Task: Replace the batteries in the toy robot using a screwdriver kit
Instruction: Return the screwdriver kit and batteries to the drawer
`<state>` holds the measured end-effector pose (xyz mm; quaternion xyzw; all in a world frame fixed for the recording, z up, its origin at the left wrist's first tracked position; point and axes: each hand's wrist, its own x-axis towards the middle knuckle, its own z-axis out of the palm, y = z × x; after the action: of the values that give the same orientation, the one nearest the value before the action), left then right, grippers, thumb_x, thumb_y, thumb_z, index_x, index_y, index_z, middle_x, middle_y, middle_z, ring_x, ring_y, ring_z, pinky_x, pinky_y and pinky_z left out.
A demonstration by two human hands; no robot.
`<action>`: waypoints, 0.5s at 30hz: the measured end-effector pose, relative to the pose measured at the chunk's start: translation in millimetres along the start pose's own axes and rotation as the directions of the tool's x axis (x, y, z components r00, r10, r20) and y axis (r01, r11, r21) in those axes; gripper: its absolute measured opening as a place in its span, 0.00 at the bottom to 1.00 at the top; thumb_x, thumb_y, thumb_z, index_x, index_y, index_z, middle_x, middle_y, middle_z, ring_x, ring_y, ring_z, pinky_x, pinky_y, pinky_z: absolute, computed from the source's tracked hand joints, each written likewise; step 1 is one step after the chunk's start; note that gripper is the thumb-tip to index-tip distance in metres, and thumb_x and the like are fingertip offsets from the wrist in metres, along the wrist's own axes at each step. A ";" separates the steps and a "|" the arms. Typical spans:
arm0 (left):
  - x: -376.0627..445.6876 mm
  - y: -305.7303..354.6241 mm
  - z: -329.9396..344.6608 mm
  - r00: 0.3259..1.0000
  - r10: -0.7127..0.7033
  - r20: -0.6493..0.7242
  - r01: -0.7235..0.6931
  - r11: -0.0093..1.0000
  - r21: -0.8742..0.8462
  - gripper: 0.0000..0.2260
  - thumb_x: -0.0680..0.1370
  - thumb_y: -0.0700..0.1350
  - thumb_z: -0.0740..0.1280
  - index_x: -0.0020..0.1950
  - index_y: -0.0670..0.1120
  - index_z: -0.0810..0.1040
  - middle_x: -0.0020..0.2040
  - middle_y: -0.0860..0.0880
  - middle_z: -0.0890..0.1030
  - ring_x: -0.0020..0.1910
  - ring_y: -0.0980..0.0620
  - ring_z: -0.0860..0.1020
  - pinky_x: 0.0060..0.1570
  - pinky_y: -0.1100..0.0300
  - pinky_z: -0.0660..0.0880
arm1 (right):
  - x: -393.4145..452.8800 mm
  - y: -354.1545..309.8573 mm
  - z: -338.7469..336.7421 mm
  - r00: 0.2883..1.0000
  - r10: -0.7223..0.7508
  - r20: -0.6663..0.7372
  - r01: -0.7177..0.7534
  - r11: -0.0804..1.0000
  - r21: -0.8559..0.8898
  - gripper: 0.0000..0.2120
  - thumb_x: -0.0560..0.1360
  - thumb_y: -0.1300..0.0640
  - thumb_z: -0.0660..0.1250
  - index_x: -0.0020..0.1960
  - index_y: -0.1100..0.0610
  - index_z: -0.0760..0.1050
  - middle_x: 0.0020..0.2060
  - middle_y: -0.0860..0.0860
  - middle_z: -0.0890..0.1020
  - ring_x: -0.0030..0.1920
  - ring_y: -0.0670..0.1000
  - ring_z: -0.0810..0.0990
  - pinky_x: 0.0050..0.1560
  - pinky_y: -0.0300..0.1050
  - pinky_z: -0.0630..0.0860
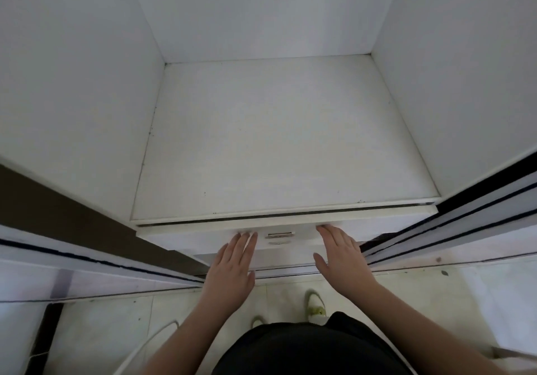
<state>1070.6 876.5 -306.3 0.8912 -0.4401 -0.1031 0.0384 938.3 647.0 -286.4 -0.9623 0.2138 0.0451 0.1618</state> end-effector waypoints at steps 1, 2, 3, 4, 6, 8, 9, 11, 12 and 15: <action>3.5 0.1 -0.5 1.000 -0.013 -0.003 0.013 1.000 0.011 0.34 0.73 0.53 0.60 0.77 0.44 0.59 0.74 0.45 0.67 0.72 0.45 0.67 0.68 0.49 0.67 | 3.6 3.0 0.5 1.000 -0.011 0.007 0.011 1.000 -0.004 0.29 0.77 0.49 0.62 0.75 0.57 0.61 0.72 0.52 0.66 0.73 0.52 0.63 0.72 0.47 0.58; 7.3 0.8 -1.7 1.000 -0.031 -0.005 0.031 0.999 0.022 0.34 0.73 0.53 0.60 0.78 0.44 0.59 0.75 0.45 0.65 0.73 0.45 0.65 0.70 0.49 0.65 | 7.5 6.4 0.1 1.000 -0.022 0.011 0.022 1.000 -0.012 0.29 0.77 0.49 0.62 0.75 0.57 0.60 0.72 0.52 0.66 0.73 0.52 0.63 0.72 0.48 0.58; 11.4 1.3 -1.0 0.999 -0.052 -0.018 0.052 0.998 0.034 0.34 0.73 0.53 0.62 0.78 0.44 0.58 0.76 0.45 0.64 0.74 0.45 0.64 0.72 0.50 0.61 | 12.2 11.2 0.6 0.999 -0.035 0.009 0.035 0.999 -0.025 0.30 0.77 0.50 0.63 0.75 0.58 0.61 0.72 0.53 0.67 0.73 0.53 0.64 0.72 0.48 0.59; 14.7 3.0 -2.3 0.996 -0.083 -0.018 0.083 0.996 0.036 0.35 0.73 0.52 0.64 0.78 0.44 0.58 0.76 0.45 0.64 0.75 0.45 0.62 0.74 0.50 0.57 | 16.9 14.8 -0.4 0.999 -0.047 0.012 0.047 0.998 -0.036 0.30 0.76 0.50 0.64 0.75 0.58 0.61 0.71 0.53 0.68 0.72 0.53 0.65 0.72 0.49 0.60; 20.5 5.3 -3.5 0.991 -0.135 -0.016 0.135 0.990 0.046 0.36 0.73 0.52 0.66 0.78 0.44 0.57 0.76 0.44 0.64 0.74 0.45 0.63 0.74 0.49 0.57 | 26.8 19.8 -2.6 0.997 -0.072 0.000 0.072 0.996 -0.047 0.28 0.75 0.50 0.65 0.72 0.59 0.66 0.68 0.53 0.72 0.69 0.54 0.70 0.70 0.51 0.64; 23.9 6.6 -4.3 0.988 -0.157 -0.012 0.157 0.986 0.056 0.34 0.73 0.53 0.63 0.77 0.45 0.58 0.75 0.45 0.66 0.74 0.45 0.65 0.73 0.47 0.60 | 33.5 22.5 -3.2 0.994 -0.109 -0.019 0.108 0.992 -0.063 0.25 0.74 0.49 0.63 0.68 0.59 0.69 0.62 0.53 0.76 0.63 0.55 0.75 0.68 0.51 0.67; 24.8 7.4 -4.3 0.986 -0.165 -0.013 0.165 0.985 0.056 0.34 0.73 0.54 0.63 0.77 0.45 0.59 0.75 0.45 0.66 0.73 0.45 0.66 0.73 0.47 0.60 | 34.6 24.4 -1.5 0.991 -0.134 -0.026 0.131 0.988 -0.086 0.25 0.73 0.48 0.62 0.66 0.59 0.70 0.60 0.53 0.77 0.61 0.55 0.76 0.68 0.50 0.67; 25.7 9.3 -3.2 0.982 -0.189 -0.013 0.189 0.980 0.058 0.35 0.72 0.53 0.64 0.77 0.45 0.60 0.75 0.46 0.66 0.73 0.45 0.66 0.72 0.48 0.60 | 34.5 29.3 1.7 0.985 -0.173 -0.026 0.170 0.979 -0.113 0.28 0.70 0.48 0.66 0.67 0.60 0.68 0.60 0.55 0.77 0.60 0.55 0.77 0.68 0.50 0.61; 26.0 12.0 -4.2 0.979 -0.201 -0.015 0.201 0.977 0.063 0.35 0.72 0.53 0.66 0.77 0.45 0.60 0.75 0.46 0.66 0.73 0.45 0.66 0.71 0.47 0.60 | 34.0 31.2 2.1 0.981 -0.192 -0.020 0.188 0.973 -0.131 0.31 0.69 0.48 0.70 0.67 0.60 0.67 0.61 0.55 0.77 0.61 0.56 0.77 0.68 0.51 0.59; 26.8 19.8 -2.4 0.971 -0.239 -0.020 0.240 0.968 0.077 0.37 0.72 0.54 0.69 0.77 0.45 0.59 0.75 0.45 0.66 0.73 0.45 0.66 0.70 0.47 0.61 | 34.7 36.9 0.8 0.966 -0.258 0.000 0.254 0.951 -0.174 0.39 0.65 0.48 0.75 0.70 0.60 0.65 0.63 0.55 0.76 0.63 0.55 0.76 0.68 0.53 0.59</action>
<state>1071.6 843.2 -304.8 0.9392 -0.3327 -0.0847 -0.0070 954.0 601.9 -303.4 -0.9927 0.0845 0.0313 0.0797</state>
